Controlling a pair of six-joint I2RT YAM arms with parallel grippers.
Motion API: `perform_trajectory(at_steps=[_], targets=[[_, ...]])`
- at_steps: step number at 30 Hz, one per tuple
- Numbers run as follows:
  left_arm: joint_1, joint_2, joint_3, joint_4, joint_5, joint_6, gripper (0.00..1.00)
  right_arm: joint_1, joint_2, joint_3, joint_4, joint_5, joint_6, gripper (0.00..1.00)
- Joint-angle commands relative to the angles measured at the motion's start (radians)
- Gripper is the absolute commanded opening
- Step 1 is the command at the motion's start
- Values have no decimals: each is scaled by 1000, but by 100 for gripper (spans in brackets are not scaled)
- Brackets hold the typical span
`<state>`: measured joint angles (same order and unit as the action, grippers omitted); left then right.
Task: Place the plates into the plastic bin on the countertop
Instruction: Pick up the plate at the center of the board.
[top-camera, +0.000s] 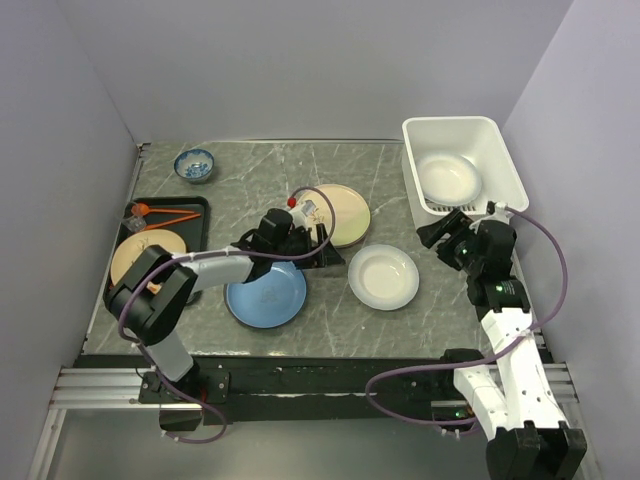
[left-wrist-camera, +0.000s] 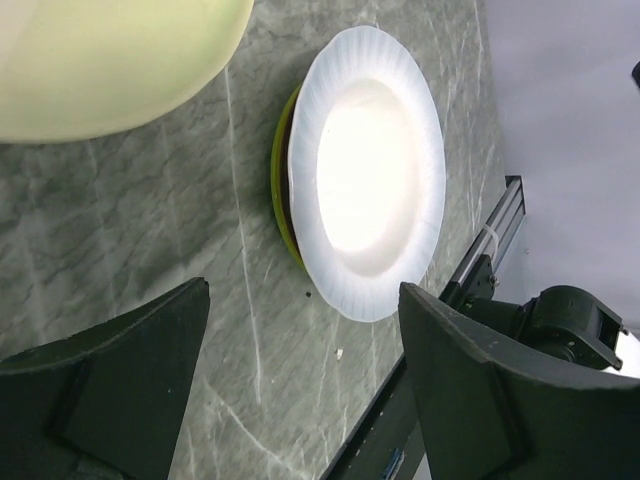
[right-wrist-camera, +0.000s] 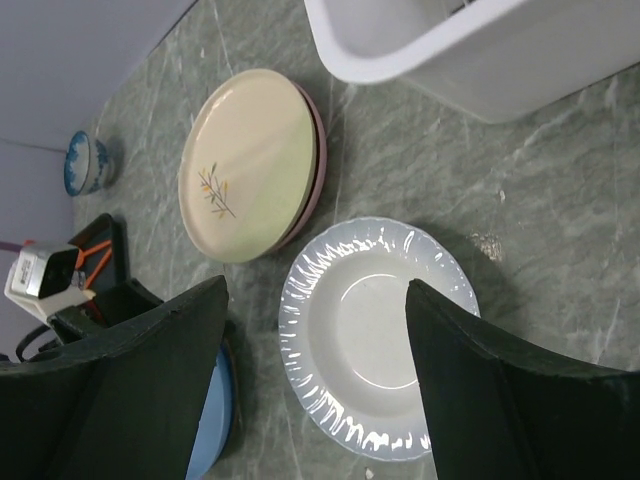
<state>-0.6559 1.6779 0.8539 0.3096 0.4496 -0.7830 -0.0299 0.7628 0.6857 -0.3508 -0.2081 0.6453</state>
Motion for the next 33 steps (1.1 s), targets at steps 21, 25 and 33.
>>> perform_trajectory(at_steps=[21,25,33], targets=[[-67,184,166,37,75,-12,59,21,-10,-38,18,-33,-33,79],[-71,207,180,34,80,-12,56,21,-17,-37,10,-30,-36,79],[-86,220,209,22,72,-4,52,21,-19,-44,4,-25,-42,79]])
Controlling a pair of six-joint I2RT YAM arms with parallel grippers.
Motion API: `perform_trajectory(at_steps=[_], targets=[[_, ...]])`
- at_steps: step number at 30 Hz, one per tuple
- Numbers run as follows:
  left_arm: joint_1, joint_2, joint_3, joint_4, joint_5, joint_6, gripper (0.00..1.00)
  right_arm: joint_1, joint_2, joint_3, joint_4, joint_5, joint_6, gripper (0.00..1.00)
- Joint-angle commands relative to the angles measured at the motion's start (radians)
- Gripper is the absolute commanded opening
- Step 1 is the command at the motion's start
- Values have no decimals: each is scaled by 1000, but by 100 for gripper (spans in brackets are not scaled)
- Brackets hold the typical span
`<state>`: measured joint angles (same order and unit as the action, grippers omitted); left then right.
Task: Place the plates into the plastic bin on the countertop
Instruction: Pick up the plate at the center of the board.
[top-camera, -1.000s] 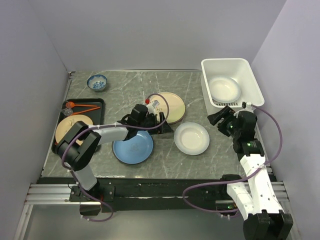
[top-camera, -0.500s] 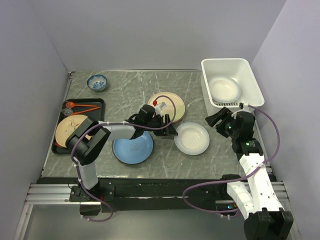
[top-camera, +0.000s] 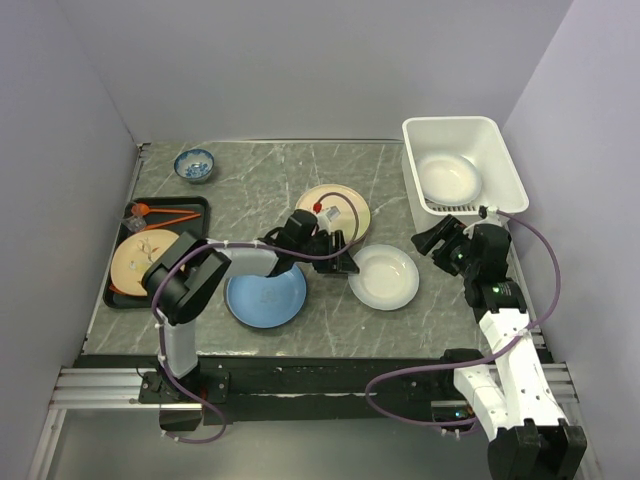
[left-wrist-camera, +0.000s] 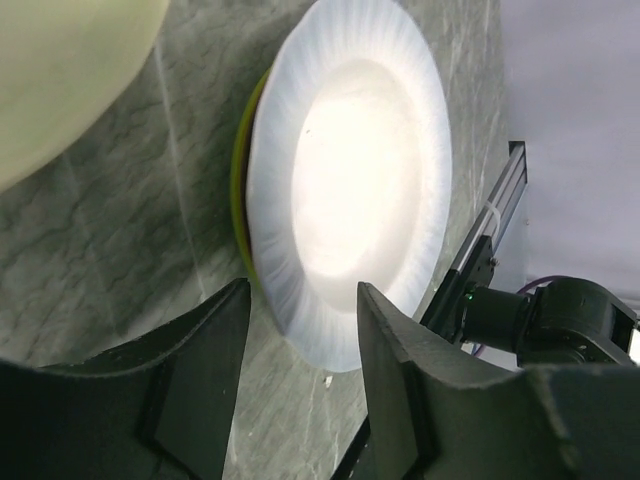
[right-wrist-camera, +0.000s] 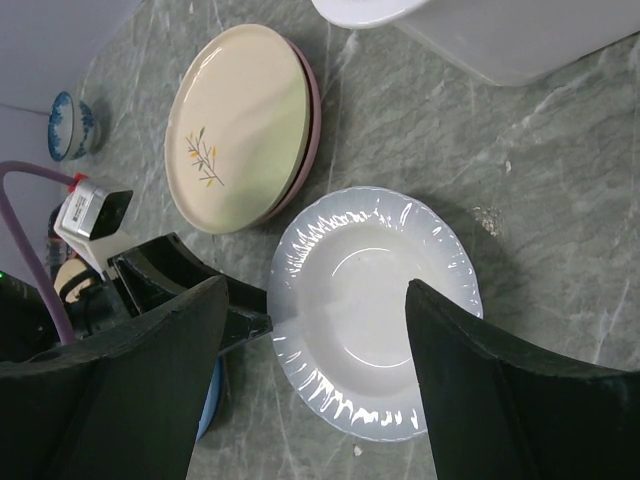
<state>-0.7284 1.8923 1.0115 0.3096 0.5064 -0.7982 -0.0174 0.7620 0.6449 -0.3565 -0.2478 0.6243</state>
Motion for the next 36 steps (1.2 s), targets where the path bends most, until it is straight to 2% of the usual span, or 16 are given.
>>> perform_trajectory(at_steps=[1,11,16,17,18,21,36], targets=[[-14,11,55,16,15,13,51,8,-20,-4,8,16,-23,79],[-28,54,91,-24,0,24,46,8,-27,12,-13,27,-35,79],[-29,74,96,-6,9,13,39,8,-32,12,-15,28,-35,79],[-31,76,93,6,12,8,36,8,-32,12,-16,30,-35,79],[-29,74,88,9,14,8,25,8,-33,10,-16,31,-35,79],[-31,64,87,5,6,8,1,8,-39,4,-16,30,-35,79],[-28,2,47,45,14,-15,1,8,-47,-7,-15,22,-34,79]])
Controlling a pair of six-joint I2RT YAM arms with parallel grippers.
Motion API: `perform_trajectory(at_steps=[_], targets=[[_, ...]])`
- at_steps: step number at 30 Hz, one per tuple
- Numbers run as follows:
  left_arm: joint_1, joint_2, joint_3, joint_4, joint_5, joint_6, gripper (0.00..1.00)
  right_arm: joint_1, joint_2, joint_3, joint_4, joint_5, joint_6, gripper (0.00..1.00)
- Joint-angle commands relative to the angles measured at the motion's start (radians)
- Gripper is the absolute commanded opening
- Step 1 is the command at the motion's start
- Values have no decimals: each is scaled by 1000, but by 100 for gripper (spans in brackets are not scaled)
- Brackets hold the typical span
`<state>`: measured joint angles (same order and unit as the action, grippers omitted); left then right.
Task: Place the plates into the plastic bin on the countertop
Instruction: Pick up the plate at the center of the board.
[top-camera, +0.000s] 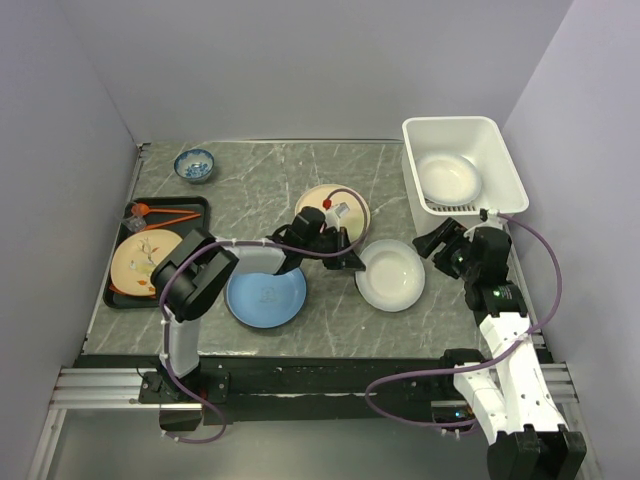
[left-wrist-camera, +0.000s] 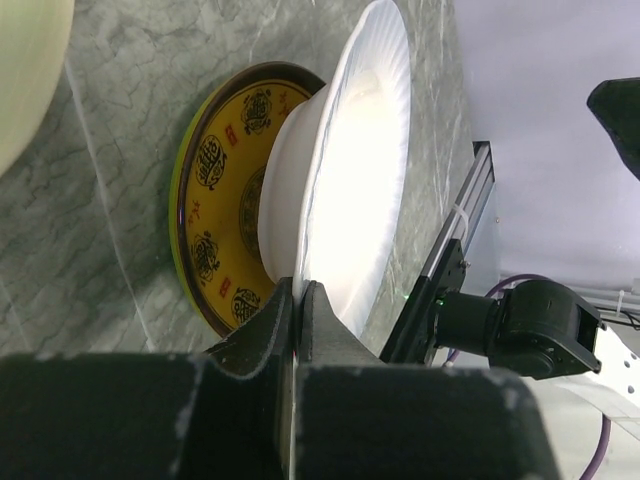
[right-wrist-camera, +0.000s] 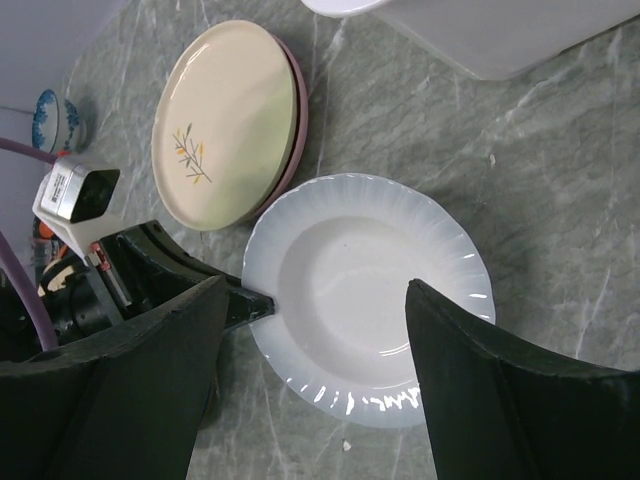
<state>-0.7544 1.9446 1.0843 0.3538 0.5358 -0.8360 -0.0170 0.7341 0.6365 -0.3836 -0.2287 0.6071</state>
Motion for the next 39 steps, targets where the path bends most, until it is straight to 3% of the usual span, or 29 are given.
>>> perform_trajectory(at_steps=[1,13,23,31,39], targets=[[1,-58,-30,16,-13,11,1,8,-22,2,11,3,-15,79],[62,-240,-171,152,50,-90,1,8,-45,35,-23,-20,-29,79],[136,-423,-297,175,61,-106,1,12,-9,3,61,-115,-9,79],[228,-555,-417,227,96,-140,1,198,105,-14,232,-181,20,79],[294,-722,-483,182,85,-140,1,264,243,-24,376,-233,46,79]])
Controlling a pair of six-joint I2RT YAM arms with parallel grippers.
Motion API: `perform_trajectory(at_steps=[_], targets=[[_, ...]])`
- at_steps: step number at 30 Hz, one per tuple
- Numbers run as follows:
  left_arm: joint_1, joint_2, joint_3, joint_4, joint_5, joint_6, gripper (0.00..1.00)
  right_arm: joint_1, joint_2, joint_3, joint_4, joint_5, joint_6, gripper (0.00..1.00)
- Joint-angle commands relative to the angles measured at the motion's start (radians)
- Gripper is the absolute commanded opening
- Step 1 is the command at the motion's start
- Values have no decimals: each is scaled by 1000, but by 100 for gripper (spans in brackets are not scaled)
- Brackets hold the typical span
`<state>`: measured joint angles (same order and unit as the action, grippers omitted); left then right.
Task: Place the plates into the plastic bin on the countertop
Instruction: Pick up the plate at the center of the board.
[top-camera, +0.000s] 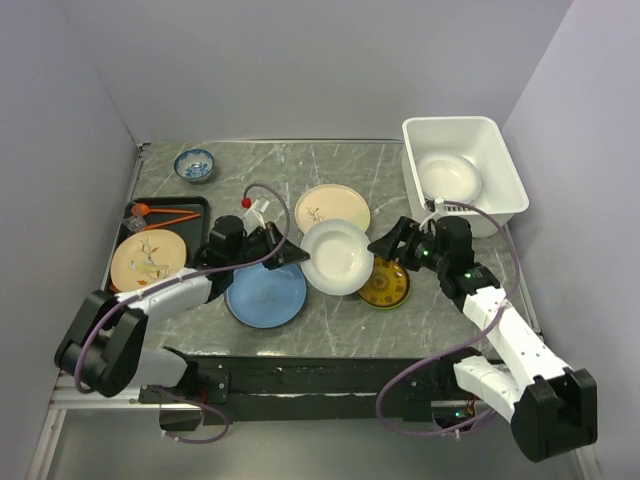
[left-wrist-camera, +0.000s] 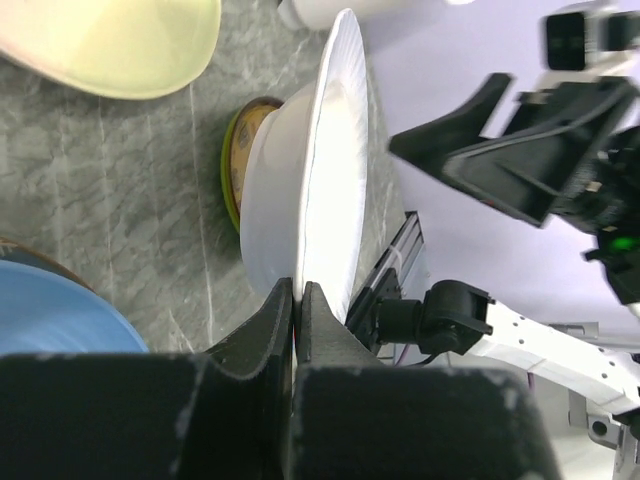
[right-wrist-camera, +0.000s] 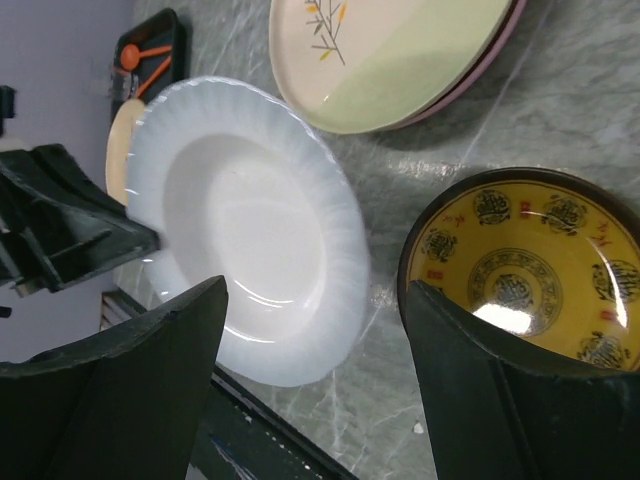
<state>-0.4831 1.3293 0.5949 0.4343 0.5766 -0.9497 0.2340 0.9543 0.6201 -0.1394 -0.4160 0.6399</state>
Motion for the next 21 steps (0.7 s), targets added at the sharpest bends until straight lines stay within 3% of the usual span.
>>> perform_trajectory(at_steps=[1,9,21], targets=[[29,-117,-1,101,45,-26,1,14,29,-7,136,-64,12,79],[37,-131,-32,152,74,-46,1,16,-2,-26,136,-56,-6,79],[37,-2,-53,466,198,-156,1,10,-17,-146,302,-177,83,80]])
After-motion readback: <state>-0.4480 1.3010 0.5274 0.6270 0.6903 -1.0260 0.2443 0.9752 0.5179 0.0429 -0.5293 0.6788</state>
